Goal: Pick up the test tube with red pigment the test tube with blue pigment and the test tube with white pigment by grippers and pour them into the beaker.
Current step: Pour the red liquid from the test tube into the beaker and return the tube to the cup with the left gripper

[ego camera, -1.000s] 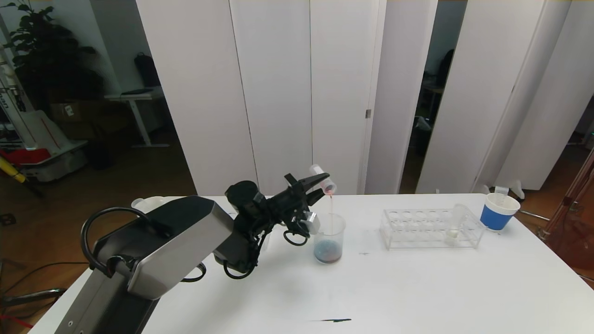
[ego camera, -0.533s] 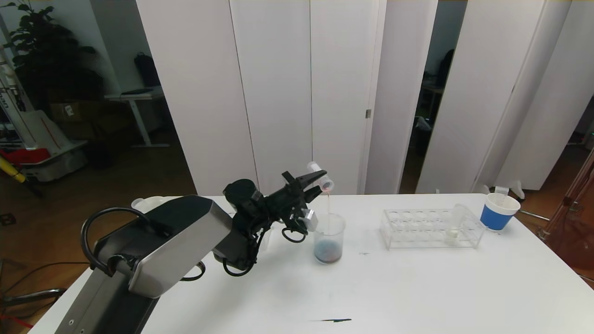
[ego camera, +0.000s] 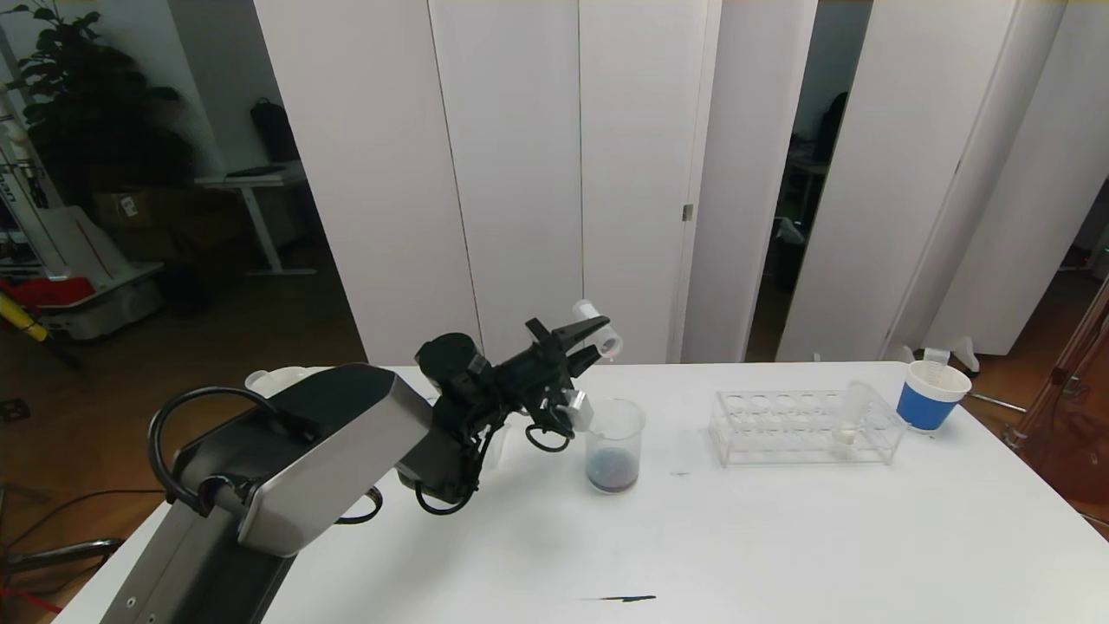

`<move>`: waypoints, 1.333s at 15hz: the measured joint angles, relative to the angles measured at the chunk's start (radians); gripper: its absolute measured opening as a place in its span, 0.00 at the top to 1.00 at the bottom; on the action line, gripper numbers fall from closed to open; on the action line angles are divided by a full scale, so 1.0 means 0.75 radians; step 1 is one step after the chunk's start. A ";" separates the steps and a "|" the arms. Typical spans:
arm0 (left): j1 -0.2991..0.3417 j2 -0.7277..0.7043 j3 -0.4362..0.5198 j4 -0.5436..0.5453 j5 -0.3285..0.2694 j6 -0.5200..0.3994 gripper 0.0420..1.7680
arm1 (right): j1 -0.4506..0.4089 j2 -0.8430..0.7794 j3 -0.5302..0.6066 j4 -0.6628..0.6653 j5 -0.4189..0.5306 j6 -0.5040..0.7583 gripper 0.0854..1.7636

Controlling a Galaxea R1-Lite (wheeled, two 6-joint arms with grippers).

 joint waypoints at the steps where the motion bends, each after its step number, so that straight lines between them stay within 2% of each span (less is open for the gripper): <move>1: 0.000 -0.001 0.000 0.000 0.000 -0.001 0.70 | 0.000 0.000 0.000 0.000 0.001 0.000 0.01; 20: -0.003 -0.050 0.006 0.001 0.020 -0.030 0.70 | 0.000 0.000 0.000 0.000 0.001 0.000 0.01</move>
